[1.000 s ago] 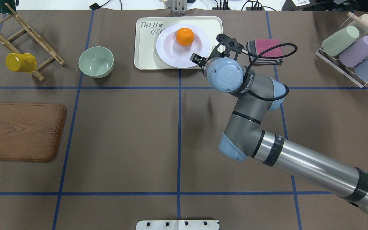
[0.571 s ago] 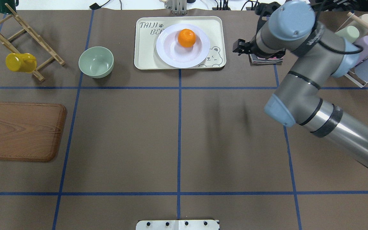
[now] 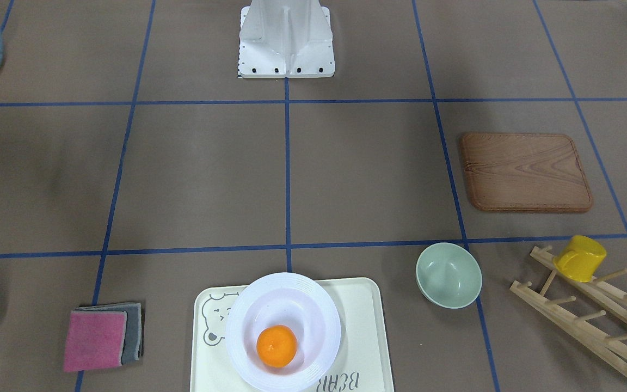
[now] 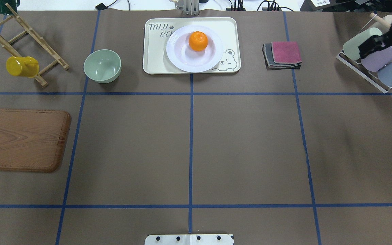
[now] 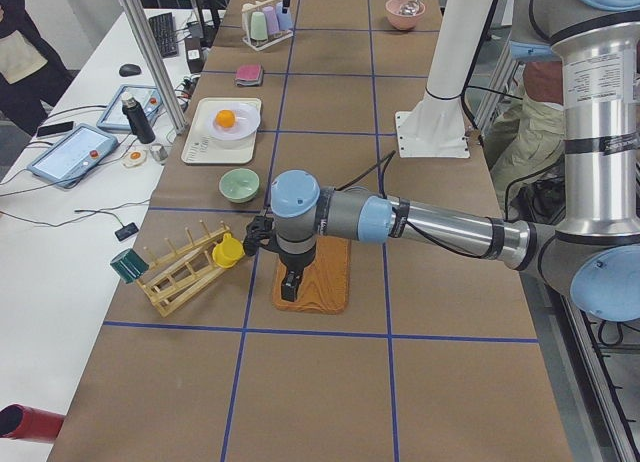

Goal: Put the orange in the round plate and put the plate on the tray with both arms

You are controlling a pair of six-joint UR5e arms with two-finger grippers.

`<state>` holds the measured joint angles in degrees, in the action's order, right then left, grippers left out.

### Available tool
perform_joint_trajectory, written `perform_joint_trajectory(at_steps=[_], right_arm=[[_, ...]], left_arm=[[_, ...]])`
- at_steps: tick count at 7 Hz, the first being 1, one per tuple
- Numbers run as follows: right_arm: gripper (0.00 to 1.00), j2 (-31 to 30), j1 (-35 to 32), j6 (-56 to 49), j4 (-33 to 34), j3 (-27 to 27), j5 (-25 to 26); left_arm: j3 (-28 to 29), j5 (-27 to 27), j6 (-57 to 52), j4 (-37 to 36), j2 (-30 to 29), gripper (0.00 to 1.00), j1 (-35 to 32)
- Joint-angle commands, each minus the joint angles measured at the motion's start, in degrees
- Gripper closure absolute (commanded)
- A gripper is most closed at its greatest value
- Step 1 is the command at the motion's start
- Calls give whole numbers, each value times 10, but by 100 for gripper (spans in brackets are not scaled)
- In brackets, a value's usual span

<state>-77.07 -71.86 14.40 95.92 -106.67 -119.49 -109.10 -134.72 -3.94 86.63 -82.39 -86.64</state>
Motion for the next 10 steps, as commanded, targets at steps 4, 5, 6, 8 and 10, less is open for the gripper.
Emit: perform_joint_trajectory(at_steps=[4, 5, 6, 8, 10], right_arm=[[0, -213, -188, -262, -6, 5, -97], [0, -222, -189, -262, -6, 7, -95], [0, -222, -188, -258, -6, 7, -95], [0, -224, -188, -253, -6, 6, -94], [0, -224, -188, -253, -6, 6, -94]], left_arm=[[-2, -1, 2, 0, 10, 1, -13], [-4, 2, 0, 3, 21, 1, -12], [-6, 1, -2, 4, 23, 1, -12], [-8, 2, -2, 4, 24, 1, -12], [-15, 2, -2, 4, 32, 1, -13]])
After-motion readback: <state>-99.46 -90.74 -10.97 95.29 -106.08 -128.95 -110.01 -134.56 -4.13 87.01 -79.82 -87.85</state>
